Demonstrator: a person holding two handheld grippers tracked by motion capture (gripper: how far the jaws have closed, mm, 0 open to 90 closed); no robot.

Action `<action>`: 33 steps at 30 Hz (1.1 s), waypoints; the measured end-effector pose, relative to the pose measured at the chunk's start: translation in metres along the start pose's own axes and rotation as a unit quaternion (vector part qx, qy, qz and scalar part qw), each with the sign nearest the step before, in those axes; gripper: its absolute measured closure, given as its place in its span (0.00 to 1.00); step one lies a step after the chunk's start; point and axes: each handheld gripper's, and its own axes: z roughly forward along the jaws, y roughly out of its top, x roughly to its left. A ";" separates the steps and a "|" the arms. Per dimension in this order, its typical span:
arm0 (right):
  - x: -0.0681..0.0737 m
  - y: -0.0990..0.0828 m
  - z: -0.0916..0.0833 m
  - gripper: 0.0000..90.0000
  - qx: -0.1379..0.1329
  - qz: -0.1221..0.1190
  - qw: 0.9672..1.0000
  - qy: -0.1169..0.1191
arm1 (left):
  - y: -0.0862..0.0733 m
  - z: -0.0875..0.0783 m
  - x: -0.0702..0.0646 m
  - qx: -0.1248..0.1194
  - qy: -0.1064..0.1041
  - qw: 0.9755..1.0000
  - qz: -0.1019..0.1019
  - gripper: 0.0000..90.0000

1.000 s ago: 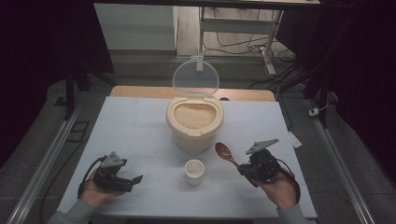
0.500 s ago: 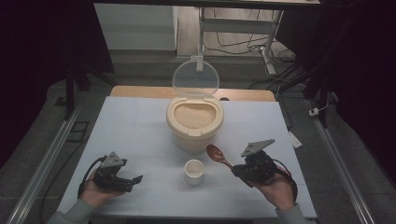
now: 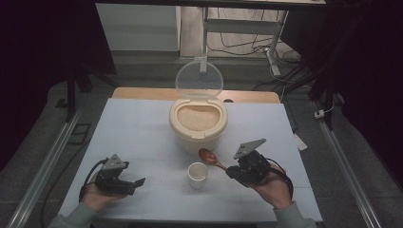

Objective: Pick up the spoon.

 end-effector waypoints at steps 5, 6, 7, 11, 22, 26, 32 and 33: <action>0.002 0.015 0.006 0.89 0.002 -0.019 1.000 0.006 | 0.000 0.000 0.000 0.000 0.000 1.000 -0.001 0.09; 0.002 0.020 0.008 0.89 -0.001 -0.025 1.000 0.010 | 0.000 0.000 0.000 0.000 0.000 1.000 -0.001 0.09; 0.002 0.020 0.008 0.89 -0.001 -0.025 1.000 0.010 | 0.000 0.000 0.000 0.000 0.001 1.000 -0.001 0.09; 0.003 0.030 0.015 0.89 -0.002 -0.039 0.999 0.017 | 0.000 0.000 0.001 0.001 0.000 1.000 -0.001 0.09; 0.008 0.038 0.034 0.89 0.008 -0.070 0.997 0.032 | 0.000 -0.001 0.002 0.000 0.003 1.000 0.000 0.09; 0.011 0.039 0.037 0.89 0.010 -0.080 0.996 0.037 | 0.000 0.000 0.002 0.001 0.002 1.000 0.002 0.09; 0.013 0.041 0.039 0.89 0.011 -0.081 0.996 0.041 | -0.001 0.000 0.002 0.002 0.002 1.000 0.002 0.09; 0.013 0.041 0.039 0.89 0.011 -0.083 0.996 0.040 | -0.001 0.000 0.002 0.002 0.001 1.000 0.002 0.09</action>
